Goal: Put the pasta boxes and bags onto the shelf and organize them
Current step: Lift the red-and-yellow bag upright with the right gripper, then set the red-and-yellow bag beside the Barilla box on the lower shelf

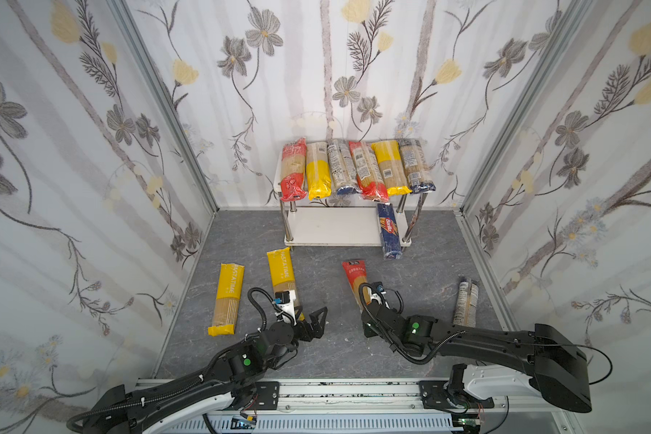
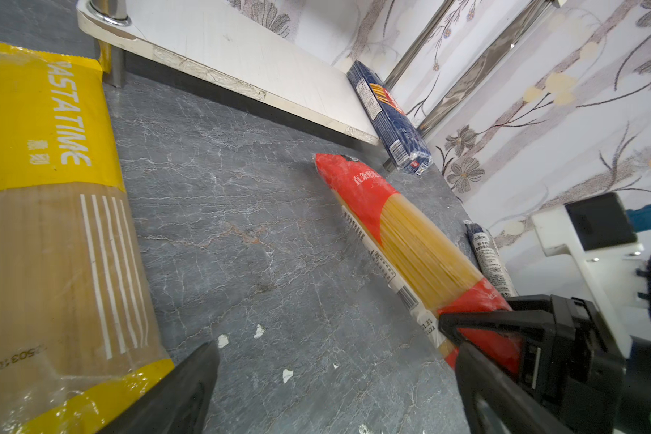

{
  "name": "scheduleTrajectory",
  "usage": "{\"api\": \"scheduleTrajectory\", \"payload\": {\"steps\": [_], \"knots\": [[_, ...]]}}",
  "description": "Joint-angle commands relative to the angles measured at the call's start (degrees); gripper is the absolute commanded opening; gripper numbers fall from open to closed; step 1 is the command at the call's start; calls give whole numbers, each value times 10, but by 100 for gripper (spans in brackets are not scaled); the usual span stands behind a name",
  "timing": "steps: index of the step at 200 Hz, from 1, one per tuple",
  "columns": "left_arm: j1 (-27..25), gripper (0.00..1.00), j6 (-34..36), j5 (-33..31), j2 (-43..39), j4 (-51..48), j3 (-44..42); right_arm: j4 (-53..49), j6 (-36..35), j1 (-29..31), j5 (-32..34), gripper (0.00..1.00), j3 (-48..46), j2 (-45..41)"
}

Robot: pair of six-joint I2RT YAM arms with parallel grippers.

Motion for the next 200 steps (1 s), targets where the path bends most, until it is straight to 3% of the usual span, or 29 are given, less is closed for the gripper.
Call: {"api": "scheduleTrajectory", "payload": {"steps": [1, 67, 146, 200], "knots": [[1, 100, -11, -16, 14, 23, 3, 88, -38, -19, 55, 15, 18, -8], [2, 100, 31, -32, 76, 38, 47, 130, -126, -119, 14, 16, 103, 48], [12, 100, 69, -68, 98, 75, 50, 169, -181, -240, -34, 17, 274, 265], [18, 100, 72, -74, 87, 89, 40, 162, -192, -288, -63, 24, 338, 339]]}}
